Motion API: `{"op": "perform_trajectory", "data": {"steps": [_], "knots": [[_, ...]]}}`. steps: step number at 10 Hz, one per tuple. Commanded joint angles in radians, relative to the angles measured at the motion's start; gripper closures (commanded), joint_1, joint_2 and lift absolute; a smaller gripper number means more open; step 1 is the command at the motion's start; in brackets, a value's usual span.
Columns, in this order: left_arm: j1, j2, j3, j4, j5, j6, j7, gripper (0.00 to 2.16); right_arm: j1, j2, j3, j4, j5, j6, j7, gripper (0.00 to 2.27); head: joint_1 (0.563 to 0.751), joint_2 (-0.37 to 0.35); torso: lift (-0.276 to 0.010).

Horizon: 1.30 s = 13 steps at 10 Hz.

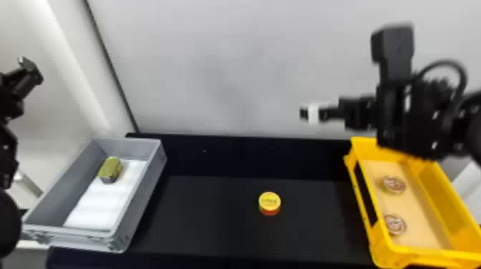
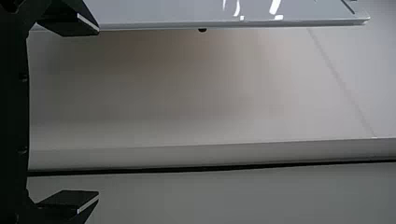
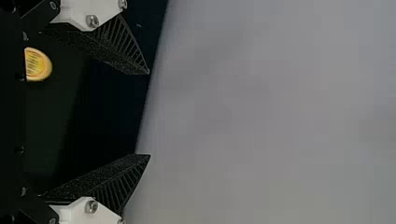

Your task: Pick up the round yellow can and place it in the yellow rectangular box

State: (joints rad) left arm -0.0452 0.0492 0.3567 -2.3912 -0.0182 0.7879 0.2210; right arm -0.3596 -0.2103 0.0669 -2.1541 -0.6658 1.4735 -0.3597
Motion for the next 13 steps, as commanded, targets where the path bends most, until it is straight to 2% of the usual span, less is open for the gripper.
{"op": "perform_trajectory", "data": {"steps": [1,2,4,6,7,8,9,10,12,13], "knots": [[0.002,-0.002,-0.002,0.003,0.004,-0.004,0.000,0.05,0.102,-0.006,-0.018,0.088,-0.155,0.012,-0.036,0.16,0.694,0.054,-0.003],[0.002,-0.002,-0.005,0.007,0.004,-0.008,0.000,0.05,0.119,-0.009,-0.013,0.120,-0.212,0.017,-0.079,0.16,0.694,0.054,-0.003],[0.002,0.000,-0.005,0.012,0.006,-0.016,0.000,0.05,0.117,-0.014,-0.024,0.229,-0.271,0.075,-0.082,0.16,0.694,0.054,-0.003],[0.004,-0.006,-0.013,0.026,0.006,-0.033,-0.002,0.05,0.108,-0.070,0.047,0.321,-0.321,0.057,-0.082,0.15,0.694,0.054,-0.003],[0.004,-0.009,-0.013,0.029,0.009,-0.037,-0.005,0.05,0.108,-0.092,0.080,0.372,-0.319,0.023,-0.062,0.13,0.694,0.054,-0.003],[0.004,-0.011,-0.014,0.029,0.011,-0.042,-0.009,0.05,0.105,-0.121,0.140,0.450,-0.270,-0.080,0.087,0.12,0.694,0.054,-0.003],[0.002,-0.014,-0.014,0.034,0.011,-0.048,-0.011,0.05,0.088,-0.126,0.211,0.534,-0.137,-0.171,0.286,0.13,0.694,0.054,-0.003],[0.001,-0.015,-0.019,0.038,0.011,-0.051,-0.014,0.05,0.082,-0.097,0.235,0.580,0.061,-0.249,0.456,0.12,0.694,0.054,-0.003],[-0.001,-0.015,-0.025,0.041,0.009,-0.060,-0.020,0.05,0.064,0.014,0.205,0.703,0.494,-0.365,0.766,0.12,0.694,0.054,-0.003],[-0.002,-0.014,-0.027,0.043,0.009,-0.067,-0.021,0.05,0.034,0.068,0.191,0.780,0.698,-0.448,0.883,0.12,0.694,0.054,-0.003]]}}
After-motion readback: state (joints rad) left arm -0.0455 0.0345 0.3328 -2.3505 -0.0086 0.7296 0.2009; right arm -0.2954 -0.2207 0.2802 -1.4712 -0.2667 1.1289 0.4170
